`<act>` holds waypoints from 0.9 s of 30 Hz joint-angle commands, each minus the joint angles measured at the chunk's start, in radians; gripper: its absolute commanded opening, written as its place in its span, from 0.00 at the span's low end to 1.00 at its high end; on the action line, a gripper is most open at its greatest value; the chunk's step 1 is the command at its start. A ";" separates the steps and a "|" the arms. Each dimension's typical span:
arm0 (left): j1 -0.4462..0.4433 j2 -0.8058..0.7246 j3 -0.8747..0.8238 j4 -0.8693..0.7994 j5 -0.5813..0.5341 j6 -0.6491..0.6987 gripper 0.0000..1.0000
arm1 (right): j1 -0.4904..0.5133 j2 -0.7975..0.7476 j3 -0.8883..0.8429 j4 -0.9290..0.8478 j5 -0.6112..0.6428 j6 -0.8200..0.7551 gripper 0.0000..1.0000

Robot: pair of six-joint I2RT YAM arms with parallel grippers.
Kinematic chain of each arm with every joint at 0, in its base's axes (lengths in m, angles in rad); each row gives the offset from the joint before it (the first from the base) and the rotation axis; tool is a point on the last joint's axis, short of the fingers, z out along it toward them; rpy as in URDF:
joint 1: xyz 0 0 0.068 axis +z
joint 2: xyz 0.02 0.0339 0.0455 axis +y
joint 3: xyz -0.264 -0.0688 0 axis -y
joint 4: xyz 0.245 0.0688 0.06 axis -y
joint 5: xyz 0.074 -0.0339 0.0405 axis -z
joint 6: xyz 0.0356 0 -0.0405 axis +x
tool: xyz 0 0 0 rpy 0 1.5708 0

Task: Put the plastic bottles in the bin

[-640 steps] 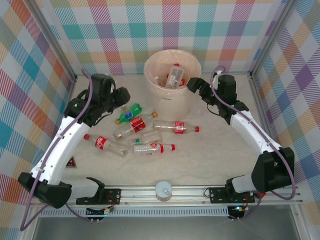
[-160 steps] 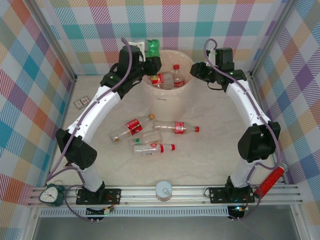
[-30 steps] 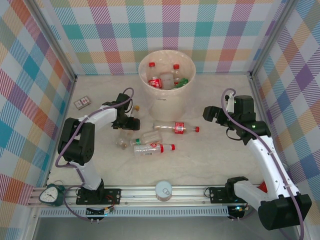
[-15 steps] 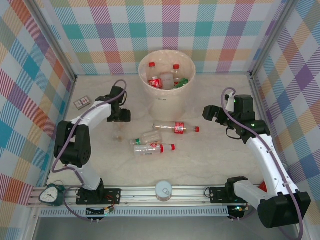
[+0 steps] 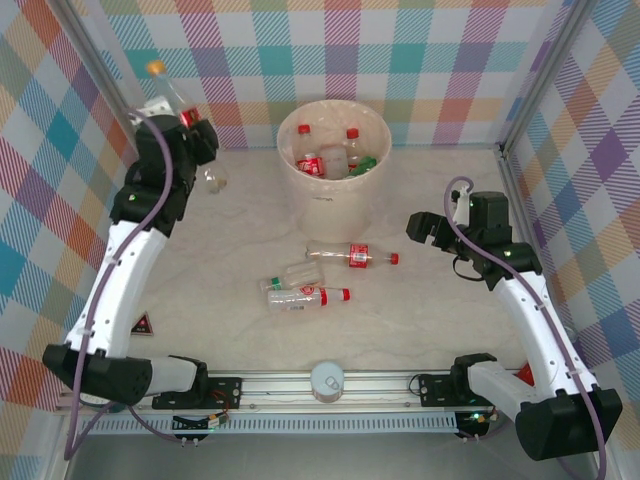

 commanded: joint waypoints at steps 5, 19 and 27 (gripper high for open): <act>-0.130 0.139 0.170 0.219 0.043 -0.035 0.43 | -0.006 -0.034 -0.001 -0.010 0.000 0.022 0.99; -0.304 0.539 0.508 0.148 0.127 0.001 0.35 | -0.006 -0.109 -0.015 -0.056 0.037 0.036 0.99; -0.366 0.716 0.662 -0.109 0.190 0.082 0.34 | -0.006 -0.121 -0.016 -0.062 0.050 0.030 0.99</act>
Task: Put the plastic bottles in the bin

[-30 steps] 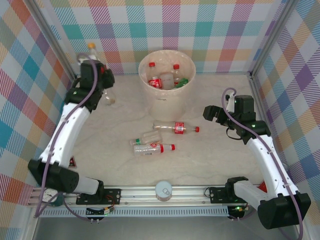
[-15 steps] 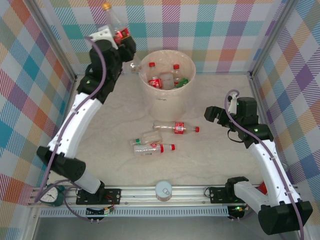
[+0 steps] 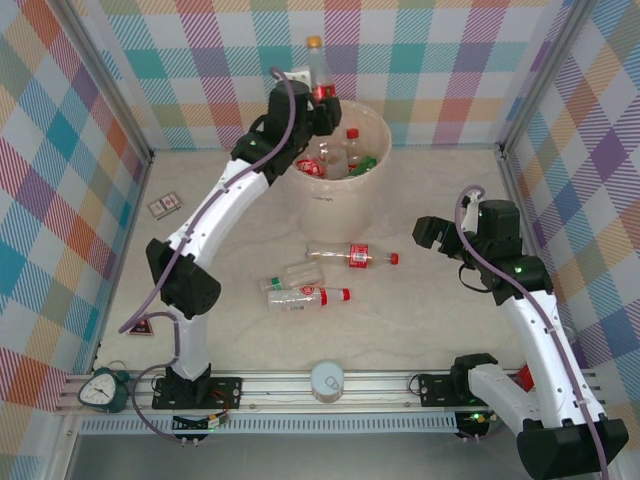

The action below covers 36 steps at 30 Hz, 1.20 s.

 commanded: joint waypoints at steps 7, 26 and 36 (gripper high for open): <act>-0.031 0.081 0.068 -0.250 0.078 0.113 0.33 | -0.007 -0.008 -0.023 -0.002 0.015 0.001 0.99; -0.034 0.129 0.082 -0.324 0.206 0.198 0.78 | -0.007 0.012 -0.025 0.017 0.015 -0.003 0.99; -0.022 0.025 0.063 -0.207 0.279 0.182 0.97 | -0.007 0.022 -0.026 0.024 0.009 -0.004 0.99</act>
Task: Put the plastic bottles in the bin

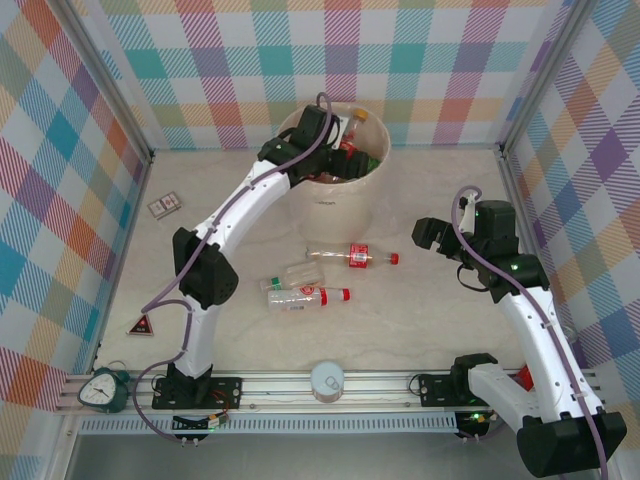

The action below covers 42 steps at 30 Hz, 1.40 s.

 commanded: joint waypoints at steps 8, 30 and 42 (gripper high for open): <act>0.005 -0.060 0.010 0.098 0.031 -0.024 0.84 | -0.007 -0.011 -0.015 0.012 -0.008 -0.007 0.99; 0.005 -0.087 0.106 0.011 0.027 0.043 0.99 | -0.006 -0.014 -0.015 -0.003 -0.015 -0.040 0.99; 0.036 -0.513 -0.311 -0.051 -0.082 0.104 0.99 | -0.007 0.097 0.068 0.076 -0.141 -0.014 1.00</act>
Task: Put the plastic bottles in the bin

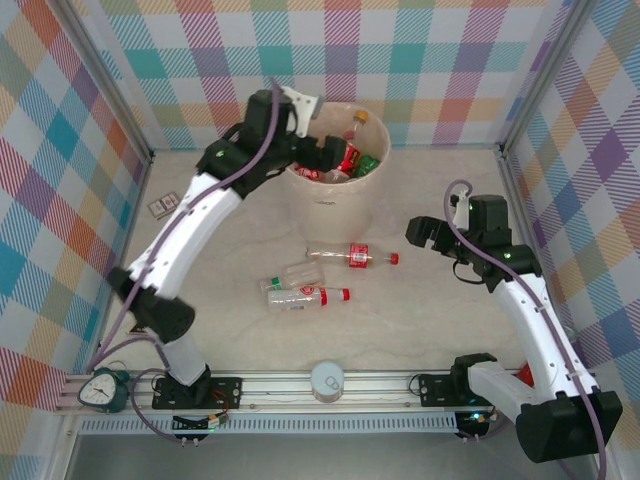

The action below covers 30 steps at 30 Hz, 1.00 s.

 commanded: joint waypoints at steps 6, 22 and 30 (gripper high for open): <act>0.145 -0.359 -0.515 -0.082 -0.055 -0.136 0.90 | -0.006 0.058 0.054 0.082 -0.073 0.010 1.00; 0.081 -0.303 -1.117 0.307 0.151 -0.249 1.00 | -0.008 0.022 0.004 0.049 -0.002 0.003 1.00; 0.014 -0.171 -1.103 0.337 0.130 -0.165 1.00 | -0.008 0.022 0.003 0.050 -0.004 0.011 1.00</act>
